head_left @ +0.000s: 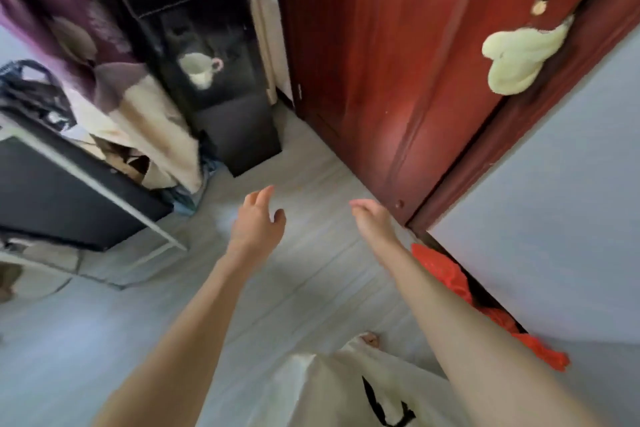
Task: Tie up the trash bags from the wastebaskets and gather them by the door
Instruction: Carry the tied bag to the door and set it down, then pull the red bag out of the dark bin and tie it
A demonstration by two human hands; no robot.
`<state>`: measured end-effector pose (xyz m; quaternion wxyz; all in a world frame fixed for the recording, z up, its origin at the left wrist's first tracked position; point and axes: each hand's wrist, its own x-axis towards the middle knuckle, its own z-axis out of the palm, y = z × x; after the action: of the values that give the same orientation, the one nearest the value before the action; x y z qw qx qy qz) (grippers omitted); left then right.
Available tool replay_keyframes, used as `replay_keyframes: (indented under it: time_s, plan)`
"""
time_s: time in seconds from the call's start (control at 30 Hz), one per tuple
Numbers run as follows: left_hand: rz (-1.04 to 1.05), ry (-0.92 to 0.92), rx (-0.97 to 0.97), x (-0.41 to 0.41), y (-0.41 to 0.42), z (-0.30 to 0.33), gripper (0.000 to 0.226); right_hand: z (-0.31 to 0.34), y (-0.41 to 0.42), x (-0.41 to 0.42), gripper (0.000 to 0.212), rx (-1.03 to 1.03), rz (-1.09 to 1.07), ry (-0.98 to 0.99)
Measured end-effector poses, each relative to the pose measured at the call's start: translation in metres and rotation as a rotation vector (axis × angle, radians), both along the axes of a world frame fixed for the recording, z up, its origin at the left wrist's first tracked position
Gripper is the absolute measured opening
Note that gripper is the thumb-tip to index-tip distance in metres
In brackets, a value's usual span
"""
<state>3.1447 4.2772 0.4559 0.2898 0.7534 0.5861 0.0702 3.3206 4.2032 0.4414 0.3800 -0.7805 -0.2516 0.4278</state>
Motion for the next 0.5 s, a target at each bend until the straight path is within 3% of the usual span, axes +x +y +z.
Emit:
replay_keyframes:
  time_s: [0.13, 0.3, 0.5]
  plan:
    - [0.179, 0.052, 0.054, -0.136, -0.029, 0.015, 0.050, 0.021, 0.014, -0.115, 0.031, 0.025, 0.364, -0.112]
    - [0.566, 0.128, 0.079, -0.364, -0.144, 0.030, 0.048, 0.043, -0.013, -0.336, 0.034, 0.122, 0.891, -0.202]
    - [1.008, 0.101, 0.049, -0.542, -0.291, 0.033, 0.046, 0.055, -0.068, -0.547, 0.034, 0.219, 1.339, -0.275]
